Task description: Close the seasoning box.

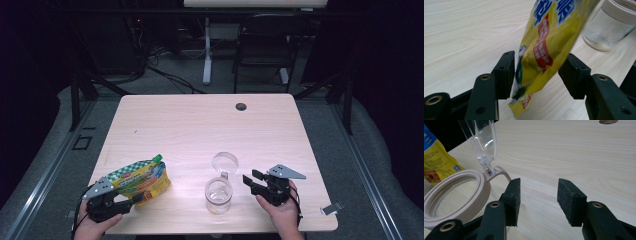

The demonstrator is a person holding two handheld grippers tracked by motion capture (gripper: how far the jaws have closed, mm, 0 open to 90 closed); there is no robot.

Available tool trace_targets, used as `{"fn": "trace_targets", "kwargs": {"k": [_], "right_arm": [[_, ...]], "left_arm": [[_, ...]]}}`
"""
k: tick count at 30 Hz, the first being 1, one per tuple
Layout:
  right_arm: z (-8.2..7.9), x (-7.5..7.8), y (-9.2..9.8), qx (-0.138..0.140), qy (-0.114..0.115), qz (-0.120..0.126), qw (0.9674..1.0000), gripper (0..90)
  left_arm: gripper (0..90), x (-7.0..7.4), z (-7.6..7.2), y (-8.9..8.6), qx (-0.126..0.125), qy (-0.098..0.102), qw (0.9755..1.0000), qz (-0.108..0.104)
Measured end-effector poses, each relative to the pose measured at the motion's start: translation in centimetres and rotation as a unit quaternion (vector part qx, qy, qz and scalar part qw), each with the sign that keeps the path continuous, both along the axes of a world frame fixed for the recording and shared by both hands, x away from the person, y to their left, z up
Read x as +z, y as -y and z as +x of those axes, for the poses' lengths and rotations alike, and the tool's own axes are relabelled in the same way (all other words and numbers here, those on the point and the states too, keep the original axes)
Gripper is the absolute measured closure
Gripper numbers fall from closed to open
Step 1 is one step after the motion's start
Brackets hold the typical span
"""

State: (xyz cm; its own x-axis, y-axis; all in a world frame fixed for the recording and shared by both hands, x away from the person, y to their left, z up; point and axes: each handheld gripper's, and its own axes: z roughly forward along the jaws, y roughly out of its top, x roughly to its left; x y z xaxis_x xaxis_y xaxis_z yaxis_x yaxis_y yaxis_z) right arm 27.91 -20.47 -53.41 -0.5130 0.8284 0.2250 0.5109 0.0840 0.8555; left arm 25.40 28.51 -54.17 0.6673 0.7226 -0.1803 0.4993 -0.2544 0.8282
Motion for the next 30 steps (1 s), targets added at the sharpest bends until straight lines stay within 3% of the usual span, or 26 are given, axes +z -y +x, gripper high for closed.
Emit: {"fn": "trace_targets", "kwargs": {"k": [6,19,30], "right_arm": [[0.0,-0.1,-0.1,0.002,0.0,-0.001,1.0,53.4],[0.0,0.0,-0.1,0.0,0.001,-0.001,1.0,53.1],[0.0,0.0,-0.1,0.003,0.0,0.001,1.0,52.7]], "left_arm": [[47.5,-0.6,0.1,0.0,0.006,0.003,0.9997,-0.022],[48.6,-1.5,0.2,-0.3,-0.005,0.001,0.9998,-0.021],[44.0,-2.4,0.7,-0.7,-0.011,-0.04,0.998,-0.048]]}}
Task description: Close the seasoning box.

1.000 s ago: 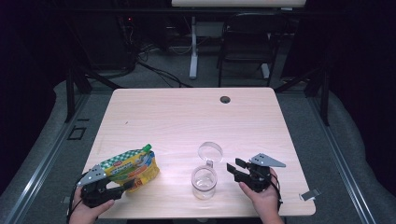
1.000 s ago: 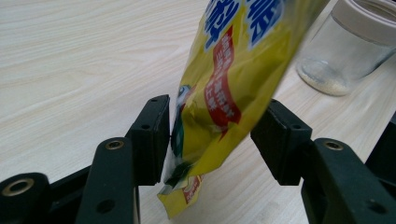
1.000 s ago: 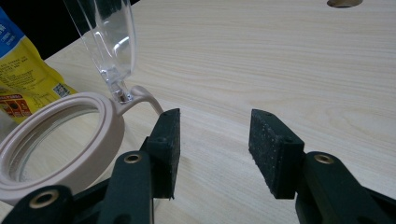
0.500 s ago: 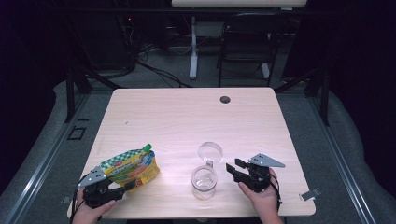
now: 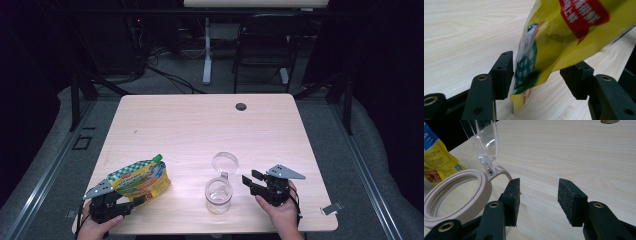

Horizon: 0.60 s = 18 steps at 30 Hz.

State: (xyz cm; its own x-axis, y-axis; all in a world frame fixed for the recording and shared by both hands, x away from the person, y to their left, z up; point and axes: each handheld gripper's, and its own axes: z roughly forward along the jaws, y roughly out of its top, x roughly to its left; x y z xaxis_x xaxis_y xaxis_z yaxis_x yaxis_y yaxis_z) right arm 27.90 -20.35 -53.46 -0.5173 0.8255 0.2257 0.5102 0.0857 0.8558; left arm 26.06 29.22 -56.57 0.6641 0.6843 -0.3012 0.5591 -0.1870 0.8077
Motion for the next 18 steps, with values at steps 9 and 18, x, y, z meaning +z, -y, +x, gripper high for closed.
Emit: {"fn": "trace_targets", "kwargs": {"k": [9,18], "right_arm": [[0.0,-0.1,-0.1,0.0,-0.002,-0.001,1.0,52.6],[-0.1,-0.1,-0.1,0.001,-0.004,-0.003,1.0,52.5]], "left_arm": [[41.4,-0.5,0.5,-0.3,0.002,-0.018,0.9997,-0.017],[39.9,-1.0,1.2,0.2,-0.007,-0.027,0.9996,0.002]]}}
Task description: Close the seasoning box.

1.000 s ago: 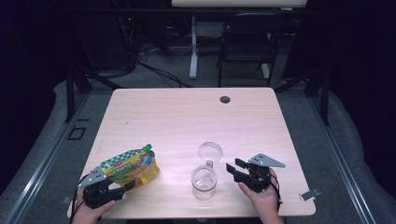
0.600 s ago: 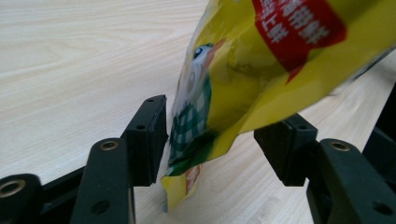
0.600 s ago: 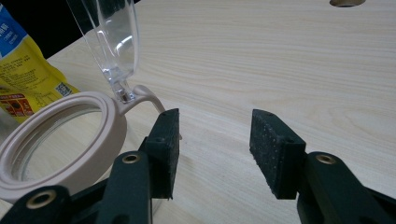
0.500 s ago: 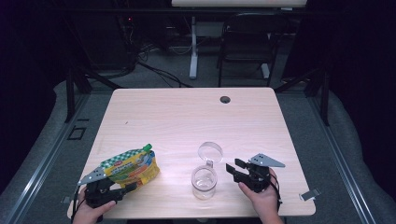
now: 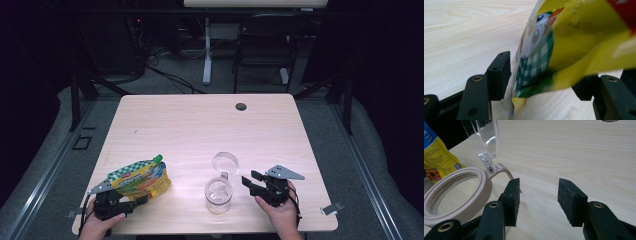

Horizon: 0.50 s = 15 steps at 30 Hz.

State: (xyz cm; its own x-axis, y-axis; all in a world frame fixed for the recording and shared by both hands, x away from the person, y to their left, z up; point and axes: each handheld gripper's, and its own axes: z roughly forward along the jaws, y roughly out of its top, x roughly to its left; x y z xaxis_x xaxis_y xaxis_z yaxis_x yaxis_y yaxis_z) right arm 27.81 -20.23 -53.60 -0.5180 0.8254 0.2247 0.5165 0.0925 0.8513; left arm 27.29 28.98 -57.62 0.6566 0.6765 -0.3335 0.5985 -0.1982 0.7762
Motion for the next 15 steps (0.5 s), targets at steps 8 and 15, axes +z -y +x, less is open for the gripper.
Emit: {"fn": "trace_targets", "kwargs": {"k": [8,15], "right_arm": [[-0.1,-0.1,0.2,-0.005,0.0,0.001,1.0,52.5],[-0.5,-0.1,0.6,-0.01,-0.001,-0.001,0.9999,52.5]], "left_arm": [[39.8,-0.3,0.7,0.8,-0.007,-0.001,0.9999,0.012],[39.8,-0.5,1.2,1.5,-0.016,-0.002,0.9997,0.019]]}}
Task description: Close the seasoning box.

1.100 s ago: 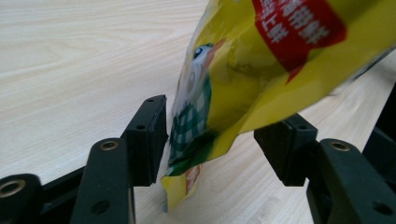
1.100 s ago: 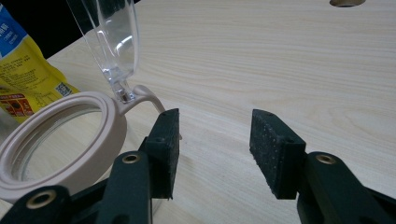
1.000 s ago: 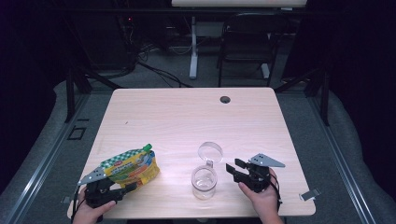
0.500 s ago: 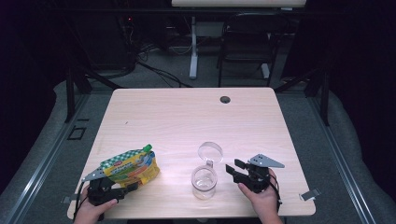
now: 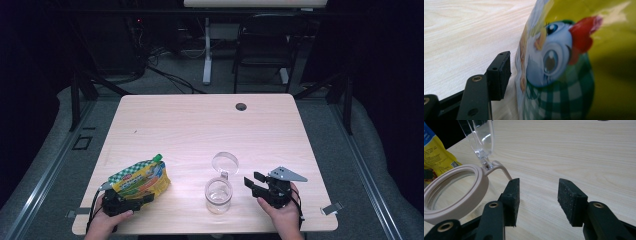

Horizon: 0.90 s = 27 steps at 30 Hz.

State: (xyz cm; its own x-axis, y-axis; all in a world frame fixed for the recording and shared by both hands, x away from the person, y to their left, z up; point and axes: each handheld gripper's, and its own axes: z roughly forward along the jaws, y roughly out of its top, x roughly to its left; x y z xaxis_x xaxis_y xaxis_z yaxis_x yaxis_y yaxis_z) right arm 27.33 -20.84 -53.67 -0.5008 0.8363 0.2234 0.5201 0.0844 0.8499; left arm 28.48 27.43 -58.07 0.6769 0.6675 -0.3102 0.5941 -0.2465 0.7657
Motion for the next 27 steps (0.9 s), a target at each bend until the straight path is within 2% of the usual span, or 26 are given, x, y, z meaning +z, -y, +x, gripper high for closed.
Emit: {"fn": "trace_targets", "kwargs": {"k": [9,13,17,21,27], "right_arm": [[-0.35,-0.02,0.46,-0.008,0.0,-0.003,1.0,52.4],[-0.44,-0.04,0.53,-0.01,0.001,0.001,0.9999,52.4],[-0.5,-0.06,0.59,-0.011,0.001,-0.001,0.9999,52.4],[-0.53,-0.05,0.62,-0.012,0.001,-0.001,0.9999,52.4],[-0.53,-0.07,0.58,-0.011,0.0,-0.003,0.9999,52.3]], "left_arm": [[41.3,-0.05,0.21,0.49,0.0,0.008,0.9999,-0.012],[44.4,0.11,0.21,0.65,0.0,0.016,0.9998,-0.015],[47.1,0.19,0.2,0.8,-0.006,0.026,0.9993,-0.027],[50.2,0.25,0.19,0.86,-0.004,0.029,0.9993,-0.022],[52.6,0.16,0.27,0.81,0.003,0.028,0.9992,-0.028]]}}
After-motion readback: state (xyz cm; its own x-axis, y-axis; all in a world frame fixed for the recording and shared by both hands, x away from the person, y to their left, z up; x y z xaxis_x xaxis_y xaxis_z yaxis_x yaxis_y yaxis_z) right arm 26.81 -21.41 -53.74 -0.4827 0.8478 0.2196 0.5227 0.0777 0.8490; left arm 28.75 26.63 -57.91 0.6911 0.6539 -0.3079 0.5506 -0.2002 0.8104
